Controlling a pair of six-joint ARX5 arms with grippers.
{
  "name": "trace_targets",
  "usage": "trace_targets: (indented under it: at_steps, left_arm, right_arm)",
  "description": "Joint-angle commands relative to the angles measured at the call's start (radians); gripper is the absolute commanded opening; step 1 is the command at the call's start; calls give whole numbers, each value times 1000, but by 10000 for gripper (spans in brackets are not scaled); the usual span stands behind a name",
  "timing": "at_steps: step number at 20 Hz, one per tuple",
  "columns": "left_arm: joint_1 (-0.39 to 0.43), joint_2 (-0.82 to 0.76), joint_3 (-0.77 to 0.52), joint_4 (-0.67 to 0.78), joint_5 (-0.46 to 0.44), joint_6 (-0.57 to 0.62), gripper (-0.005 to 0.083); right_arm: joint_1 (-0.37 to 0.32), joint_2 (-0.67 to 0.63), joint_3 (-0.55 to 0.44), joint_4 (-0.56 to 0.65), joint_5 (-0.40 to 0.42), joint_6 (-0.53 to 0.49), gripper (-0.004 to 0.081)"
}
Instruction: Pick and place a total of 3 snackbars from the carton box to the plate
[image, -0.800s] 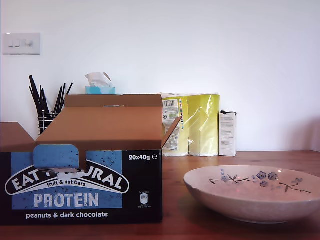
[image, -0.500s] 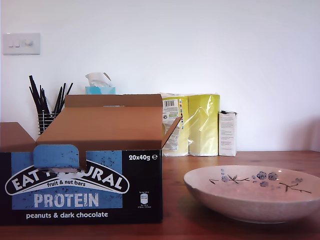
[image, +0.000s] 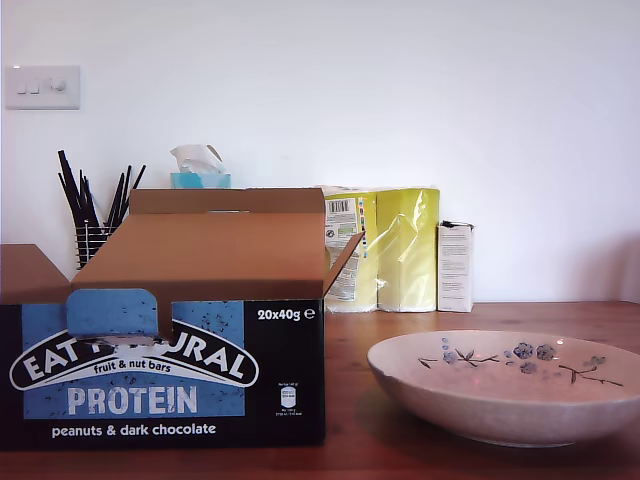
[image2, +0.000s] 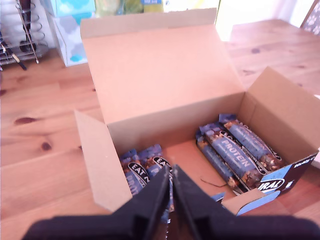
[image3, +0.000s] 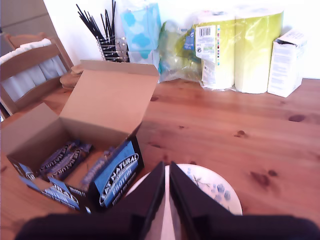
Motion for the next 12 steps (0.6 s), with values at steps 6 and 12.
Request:
trace_targets:
  at_steps: [6, 12]
  left_arm:
    - [-53, 247, 134, 7, 24, 29, -21]
    - [-153, 518, 258, 54, 31, 27, -21]
  right_arm:
    - [68, 294, 287, -272, -19, -76, -13]
    - [179, 393, 340, -368, 89, -75, -13]
